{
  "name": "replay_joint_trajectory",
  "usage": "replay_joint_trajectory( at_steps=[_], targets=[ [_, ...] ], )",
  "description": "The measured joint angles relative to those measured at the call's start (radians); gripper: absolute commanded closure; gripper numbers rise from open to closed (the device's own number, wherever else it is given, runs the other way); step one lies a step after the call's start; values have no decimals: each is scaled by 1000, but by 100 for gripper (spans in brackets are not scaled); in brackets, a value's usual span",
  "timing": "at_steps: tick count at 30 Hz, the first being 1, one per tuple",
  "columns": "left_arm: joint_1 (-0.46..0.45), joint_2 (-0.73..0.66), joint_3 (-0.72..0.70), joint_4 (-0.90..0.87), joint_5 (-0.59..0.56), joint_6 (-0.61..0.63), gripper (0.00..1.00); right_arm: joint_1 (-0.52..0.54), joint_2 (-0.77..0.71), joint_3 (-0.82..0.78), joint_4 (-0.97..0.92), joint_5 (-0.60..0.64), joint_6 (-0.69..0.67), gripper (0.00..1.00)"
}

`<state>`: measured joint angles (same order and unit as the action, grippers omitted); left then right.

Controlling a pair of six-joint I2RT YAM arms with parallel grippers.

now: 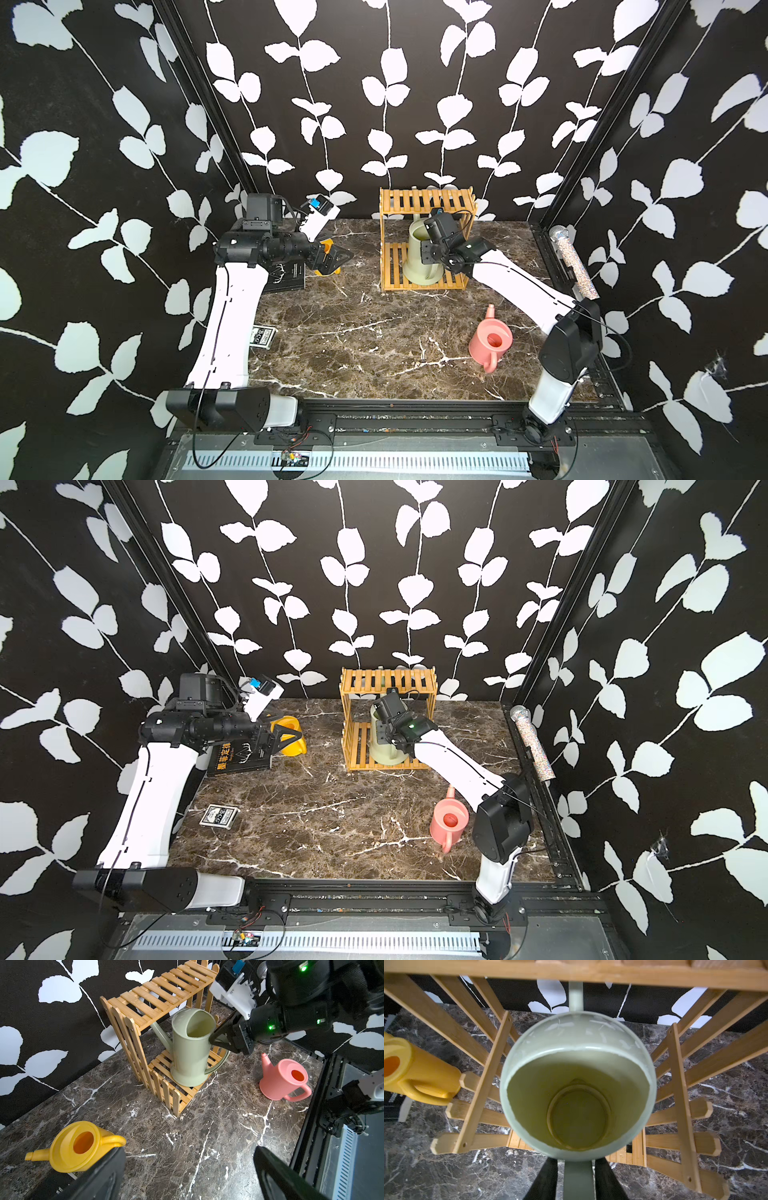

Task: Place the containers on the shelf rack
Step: 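Place the container on the shelf.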

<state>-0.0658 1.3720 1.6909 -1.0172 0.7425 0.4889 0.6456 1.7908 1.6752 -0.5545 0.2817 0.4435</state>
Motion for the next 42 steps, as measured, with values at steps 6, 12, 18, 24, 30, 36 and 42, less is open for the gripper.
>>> replay_joint_trajectory(
  at_steps=[6, 12, 18, 24, 30, 36, 42],
  targets=[
    [0, 0, 0, 0, 0, 0, 1, 0, 0, 2, 3, 2, 2, 57],
    [0, 0, -1, 0, 0, 0, 1, 0, -2, 2, 3, 2, 16, 50],
    [0, 0, -6, 5, 0, 0, 1, 0, -50, -47, 6, -3, 43, 48],
    [0, 0, -6, 7, 0, 0, 1, 0, -89, -70, 10, -16, 67, 49],
    [0, 0, -6, 7, 0, 0, 2, 0, -89, -101, 19, -49, 106, 49],
    [0, 0, -7, 7, 0, 0, 1, 0, -89, -108, 19, -66, 127, 49],
    [0, 0, -8, 7, 0, 0, 1, 0, -89, -108, 19, -80, 135, 49]
  ],
)
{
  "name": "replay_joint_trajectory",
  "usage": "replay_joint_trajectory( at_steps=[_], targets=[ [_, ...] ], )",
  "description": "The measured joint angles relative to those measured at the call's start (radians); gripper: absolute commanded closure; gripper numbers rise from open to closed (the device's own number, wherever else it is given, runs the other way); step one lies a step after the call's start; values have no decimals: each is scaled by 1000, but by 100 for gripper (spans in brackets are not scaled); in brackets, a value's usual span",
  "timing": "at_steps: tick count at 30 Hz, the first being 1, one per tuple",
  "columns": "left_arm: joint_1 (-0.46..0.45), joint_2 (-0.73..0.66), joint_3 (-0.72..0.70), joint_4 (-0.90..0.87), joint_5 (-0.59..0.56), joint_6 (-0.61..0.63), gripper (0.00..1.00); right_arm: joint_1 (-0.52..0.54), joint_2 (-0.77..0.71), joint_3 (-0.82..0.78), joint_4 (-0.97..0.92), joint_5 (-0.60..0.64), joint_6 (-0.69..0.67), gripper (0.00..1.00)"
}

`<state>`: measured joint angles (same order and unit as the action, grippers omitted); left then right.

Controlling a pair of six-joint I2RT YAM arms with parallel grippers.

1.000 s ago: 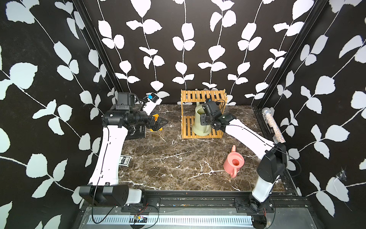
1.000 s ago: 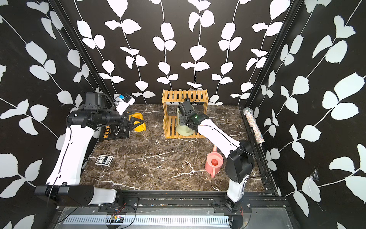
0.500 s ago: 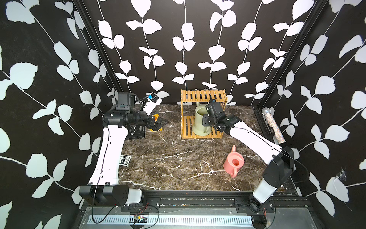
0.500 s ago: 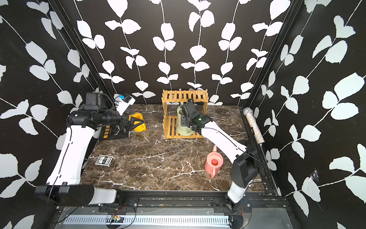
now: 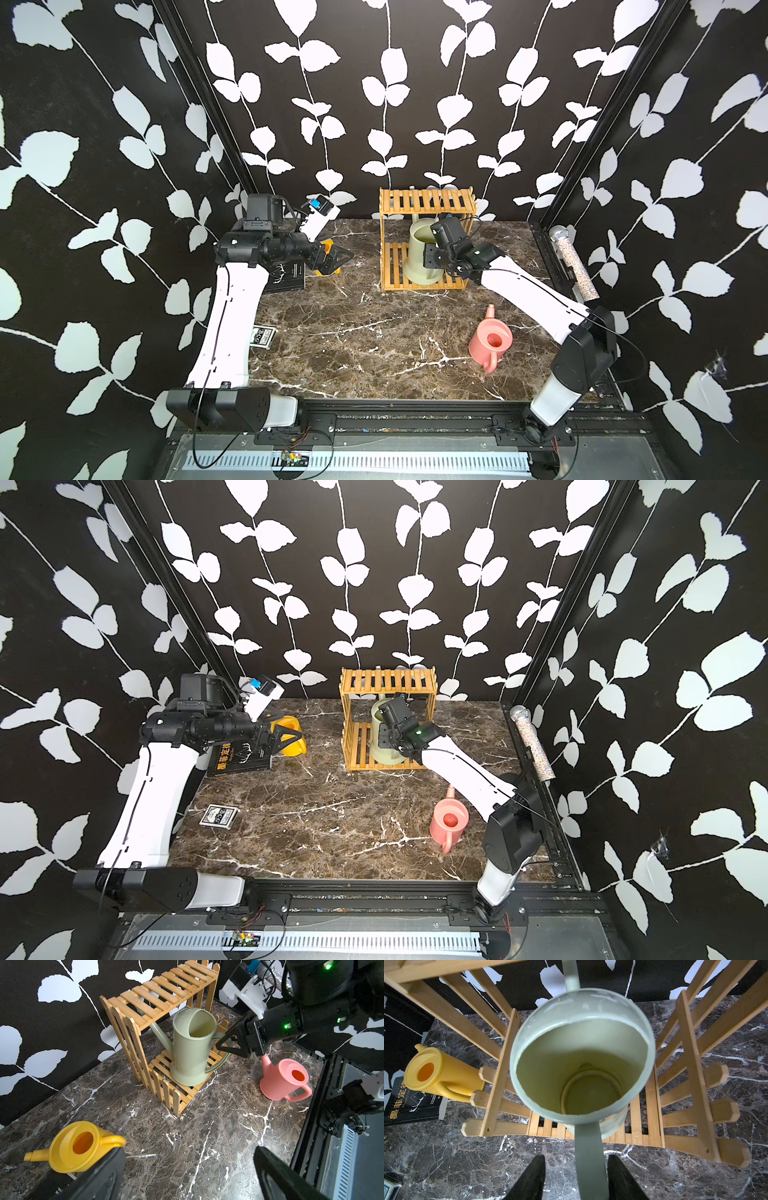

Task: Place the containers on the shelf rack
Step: 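Place the container on the shelf.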

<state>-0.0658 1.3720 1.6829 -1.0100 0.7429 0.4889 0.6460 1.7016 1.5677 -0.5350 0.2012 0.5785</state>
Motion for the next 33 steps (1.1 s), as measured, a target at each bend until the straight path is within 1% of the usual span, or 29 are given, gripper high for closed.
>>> replay_joint_trajectory(
  at_steps=[33],
  targets=[
    [0, 0, -3, 3, 0, 0, 2, 14, 0, 0, 4, -16, 21, 49]
  ],
)
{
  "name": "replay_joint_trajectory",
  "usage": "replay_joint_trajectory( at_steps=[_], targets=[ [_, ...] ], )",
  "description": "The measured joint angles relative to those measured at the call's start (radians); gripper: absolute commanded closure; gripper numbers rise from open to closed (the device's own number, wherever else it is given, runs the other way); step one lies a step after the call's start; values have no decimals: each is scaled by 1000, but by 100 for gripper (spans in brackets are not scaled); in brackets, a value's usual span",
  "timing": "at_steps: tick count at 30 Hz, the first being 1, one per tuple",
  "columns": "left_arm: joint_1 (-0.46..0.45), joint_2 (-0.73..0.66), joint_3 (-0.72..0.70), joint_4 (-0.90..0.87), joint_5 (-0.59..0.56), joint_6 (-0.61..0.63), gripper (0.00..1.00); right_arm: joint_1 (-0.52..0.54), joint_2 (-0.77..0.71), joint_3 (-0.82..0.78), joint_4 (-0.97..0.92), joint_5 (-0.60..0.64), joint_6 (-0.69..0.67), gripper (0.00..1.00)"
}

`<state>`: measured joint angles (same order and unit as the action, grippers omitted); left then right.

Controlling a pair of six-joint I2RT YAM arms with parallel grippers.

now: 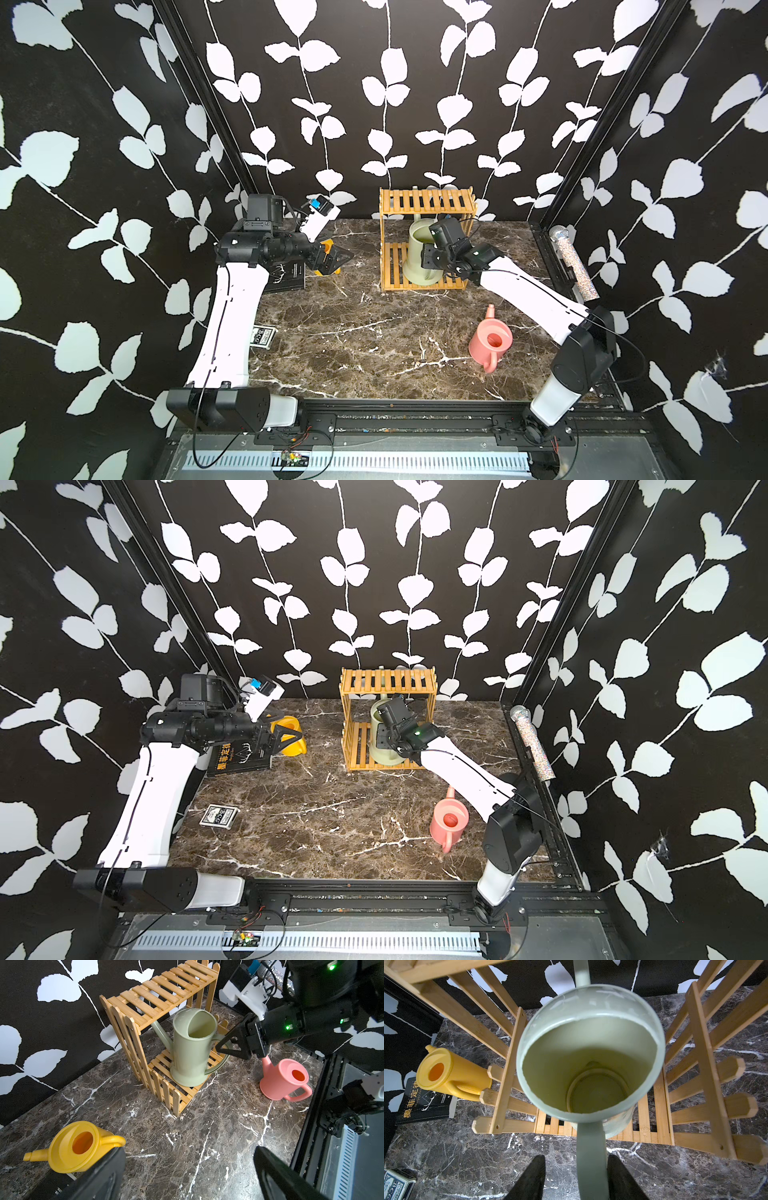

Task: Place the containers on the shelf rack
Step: 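Place the container on the shelf.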

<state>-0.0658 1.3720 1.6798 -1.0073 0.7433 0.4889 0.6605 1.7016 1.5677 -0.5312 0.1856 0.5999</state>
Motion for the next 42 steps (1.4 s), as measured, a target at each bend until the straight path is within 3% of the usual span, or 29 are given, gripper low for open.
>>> replay_joint_trajectory(
  at_steps=[29, 33, 42],
  targets=[
    [-3, 0, 0, 5, 18, 5, 2, 16, -25, -39, 0, 27, 18, 47],
    [-26, 1, 0, 9, 28, 16, 1, 16, -124, -126, -24, 53, 18, 40],
    [-117, 35, 14, 15, 36, 61, 2, 16, -381, -298, -108, 108, 51, 13]
  ],
)
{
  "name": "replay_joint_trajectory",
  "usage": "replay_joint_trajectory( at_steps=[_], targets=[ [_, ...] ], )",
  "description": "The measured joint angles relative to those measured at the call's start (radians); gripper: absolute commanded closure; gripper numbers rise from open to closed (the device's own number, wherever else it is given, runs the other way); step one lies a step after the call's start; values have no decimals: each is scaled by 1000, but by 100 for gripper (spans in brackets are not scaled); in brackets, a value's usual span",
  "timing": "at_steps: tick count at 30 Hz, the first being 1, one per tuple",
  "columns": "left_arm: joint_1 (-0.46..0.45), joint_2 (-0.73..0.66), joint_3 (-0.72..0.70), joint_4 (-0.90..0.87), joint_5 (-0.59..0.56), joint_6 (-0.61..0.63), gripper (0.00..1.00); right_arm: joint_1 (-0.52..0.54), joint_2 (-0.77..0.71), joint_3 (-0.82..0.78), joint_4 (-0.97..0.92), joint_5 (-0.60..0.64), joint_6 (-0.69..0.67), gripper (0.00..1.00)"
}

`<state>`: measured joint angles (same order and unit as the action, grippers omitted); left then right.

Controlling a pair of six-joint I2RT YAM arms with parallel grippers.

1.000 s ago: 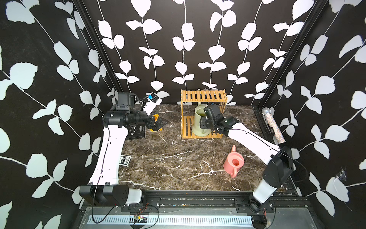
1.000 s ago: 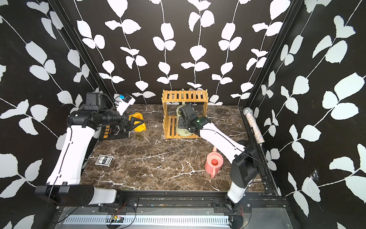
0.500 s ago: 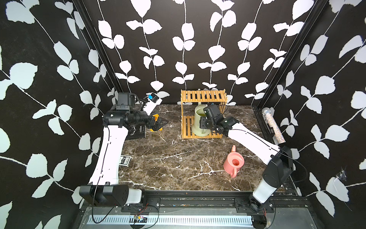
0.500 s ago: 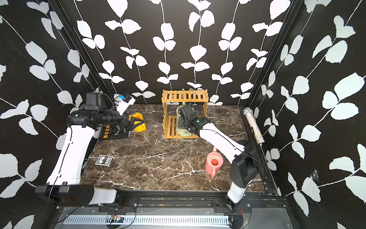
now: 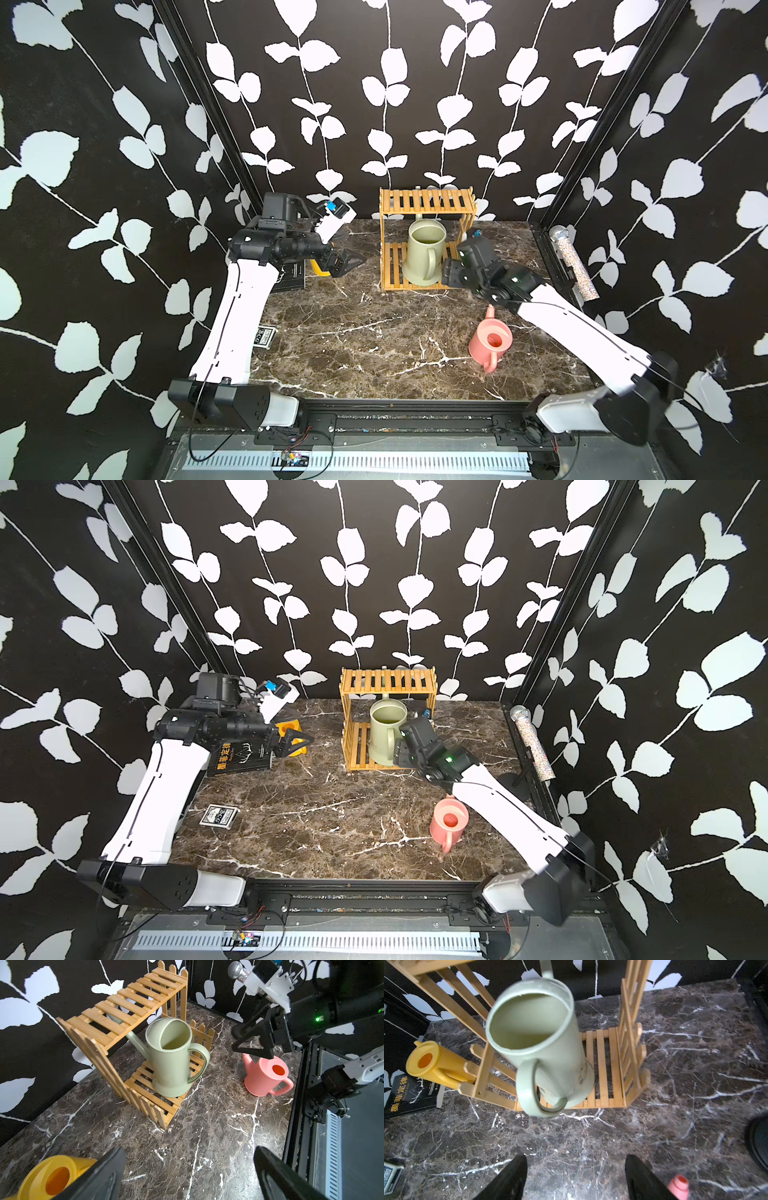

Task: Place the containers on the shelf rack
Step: 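Place the container on the shelf, then pick up a container from the center of the board.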

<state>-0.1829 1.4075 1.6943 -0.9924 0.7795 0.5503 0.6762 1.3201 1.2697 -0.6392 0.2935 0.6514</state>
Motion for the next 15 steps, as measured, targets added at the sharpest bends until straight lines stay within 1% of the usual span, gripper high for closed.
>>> replay_joint_trajectory(
  at_steps=[6, 15],
  targets=[
    [-73, 42, 7, 5, -11, 18, 1, 0, -148, -108, -138, 4, 62, 2],
    [-187, 103, 7, 19, -40, 20, 1, 5, -413, -211, -381, -14, 208, 1]
  ],
)
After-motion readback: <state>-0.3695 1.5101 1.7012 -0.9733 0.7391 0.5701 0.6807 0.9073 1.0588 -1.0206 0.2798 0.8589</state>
